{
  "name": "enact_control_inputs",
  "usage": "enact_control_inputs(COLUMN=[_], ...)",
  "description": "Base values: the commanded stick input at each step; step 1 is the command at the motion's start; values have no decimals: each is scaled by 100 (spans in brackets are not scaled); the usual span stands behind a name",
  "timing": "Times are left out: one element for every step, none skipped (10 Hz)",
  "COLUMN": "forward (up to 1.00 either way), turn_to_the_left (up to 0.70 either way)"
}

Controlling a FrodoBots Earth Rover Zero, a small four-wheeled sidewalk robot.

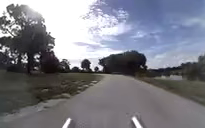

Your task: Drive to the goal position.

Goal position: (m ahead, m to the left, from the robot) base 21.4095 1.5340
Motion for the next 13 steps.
enact_control_inputs(forward=[69,69,69,69,69,69,69,69,69,69,69,69,69], turn_to_the_left=[3,3,3,3,3,3,3,3,3,3,3,3,3])
